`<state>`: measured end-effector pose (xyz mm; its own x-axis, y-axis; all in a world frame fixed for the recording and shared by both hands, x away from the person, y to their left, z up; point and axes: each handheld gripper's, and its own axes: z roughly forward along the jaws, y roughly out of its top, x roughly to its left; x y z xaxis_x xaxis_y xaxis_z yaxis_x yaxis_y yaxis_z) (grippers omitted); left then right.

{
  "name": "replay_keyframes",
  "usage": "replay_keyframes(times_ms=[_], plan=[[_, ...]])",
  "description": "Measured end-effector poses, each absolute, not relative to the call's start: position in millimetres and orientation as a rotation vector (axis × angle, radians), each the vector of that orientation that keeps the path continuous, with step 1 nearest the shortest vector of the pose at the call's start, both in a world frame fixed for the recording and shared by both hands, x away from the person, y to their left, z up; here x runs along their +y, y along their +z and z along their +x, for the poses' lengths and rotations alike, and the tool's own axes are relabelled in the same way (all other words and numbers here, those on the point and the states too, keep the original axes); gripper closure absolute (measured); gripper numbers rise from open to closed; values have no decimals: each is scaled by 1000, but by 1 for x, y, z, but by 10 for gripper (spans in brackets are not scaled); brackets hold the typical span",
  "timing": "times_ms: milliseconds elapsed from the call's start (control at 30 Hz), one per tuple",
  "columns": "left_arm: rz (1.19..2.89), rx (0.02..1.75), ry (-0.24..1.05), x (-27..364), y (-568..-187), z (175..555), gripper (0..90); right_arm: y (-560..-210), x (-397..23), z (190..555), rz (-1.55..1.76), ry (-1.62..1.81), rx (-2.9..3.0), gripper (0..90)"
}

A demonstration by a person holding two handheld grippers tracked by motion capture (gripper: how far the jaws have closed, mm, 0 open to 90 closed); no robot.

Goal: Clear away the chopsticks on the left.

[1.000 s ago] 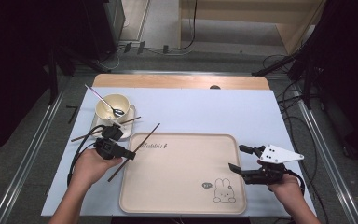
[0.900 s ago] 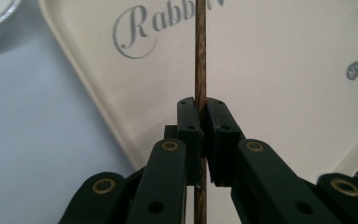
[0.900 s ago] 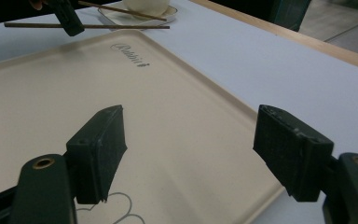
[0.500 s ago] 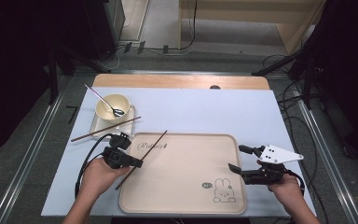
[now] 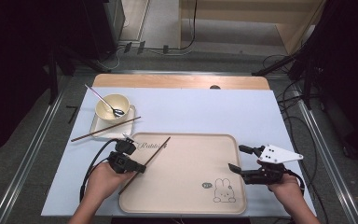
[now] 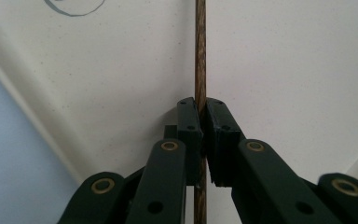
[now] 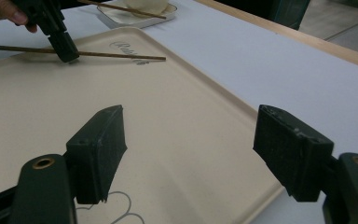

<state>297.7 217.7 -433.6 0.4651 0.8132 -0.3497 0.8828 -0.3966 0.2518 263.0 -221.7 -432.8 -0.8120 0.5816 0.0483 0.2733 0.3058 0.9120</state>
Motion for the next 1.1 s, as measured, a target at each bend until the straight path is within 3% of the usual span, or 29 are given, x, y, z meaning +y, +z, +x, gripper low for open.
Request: replay_keyframes(times_ms=[800,1100], plan=[[2329,1393,-255,215,-436,299,813,-433,-222,262,772,1504,2287,251],[2342,1318,-220,220,-429,299,648,-434,-222,262,777,1503,2293,250]])
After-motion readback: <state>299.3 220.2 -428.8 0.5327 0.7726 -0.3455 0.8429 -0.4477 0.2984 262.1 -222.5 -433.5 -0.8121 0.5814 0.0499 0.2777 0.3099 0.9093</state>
